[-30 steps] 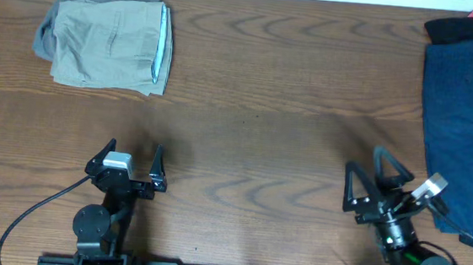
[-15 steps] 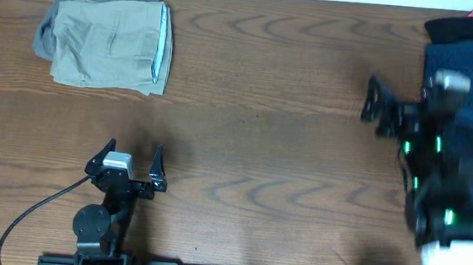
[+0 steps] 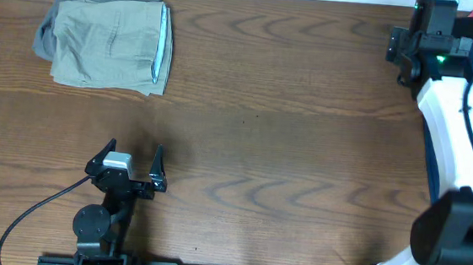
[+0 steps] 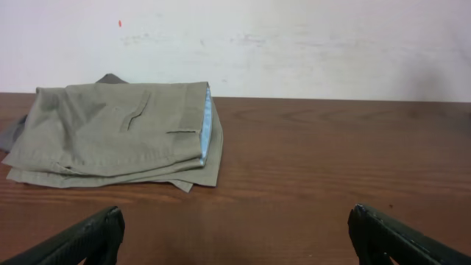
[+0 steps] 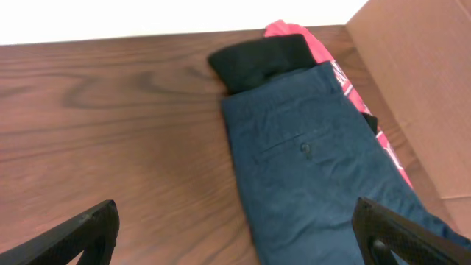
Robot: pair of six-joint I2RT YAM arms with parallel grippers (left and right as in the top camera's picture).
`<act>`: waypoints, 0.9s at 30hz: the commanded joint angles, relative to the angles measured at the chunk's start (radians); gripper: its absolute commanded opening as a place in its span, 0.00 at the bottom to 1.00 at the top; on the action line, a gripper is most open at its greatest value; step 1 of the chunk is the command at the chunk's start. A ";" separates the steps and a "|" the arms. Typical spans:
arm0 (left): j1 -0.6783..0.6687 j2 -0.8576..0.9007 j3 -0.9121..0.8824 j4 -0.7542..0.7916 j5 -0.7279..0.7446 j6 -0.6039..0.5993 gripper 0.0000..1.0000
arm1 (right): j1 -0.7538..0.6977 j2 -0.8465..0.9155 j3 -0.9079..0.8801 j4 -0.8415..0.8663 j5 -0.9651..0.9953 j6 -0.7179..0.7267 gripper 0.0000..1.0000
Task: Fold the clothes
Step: 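Reach the right gripper to the dark blue shorts on the right pile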
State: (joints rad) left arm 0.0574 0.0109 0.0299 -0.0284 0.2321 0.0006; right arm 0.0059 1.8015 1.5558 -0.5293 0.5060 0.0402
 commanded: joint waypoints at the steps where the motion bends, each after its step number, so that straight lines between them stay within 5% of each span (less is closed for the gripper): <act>1: 0.004 -0.007 -0.026 -0.018 0.002 0.006 0.98 | -0.014 0.042 0.035 0.045 0.068 -0.062 0.99; 7: 0.004 -0.007 -0.026 -0.018 0.002 0.006 0.98 | -0.056 0.164 0.035 0.170 0.070 -0.213 0.99; 27: 0.004 -0.007 -0.026 -0.018 0.002 0.006 0.98 | -0.177 0.483 0.035 0.381 0.069 -0.364 0.99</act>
State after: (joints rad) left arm 0.0574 0.0109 0.0299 -0.0284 0.2321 0.0006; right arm -0.1608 2.2574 1.5723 -0.1551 0.5587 -0.2790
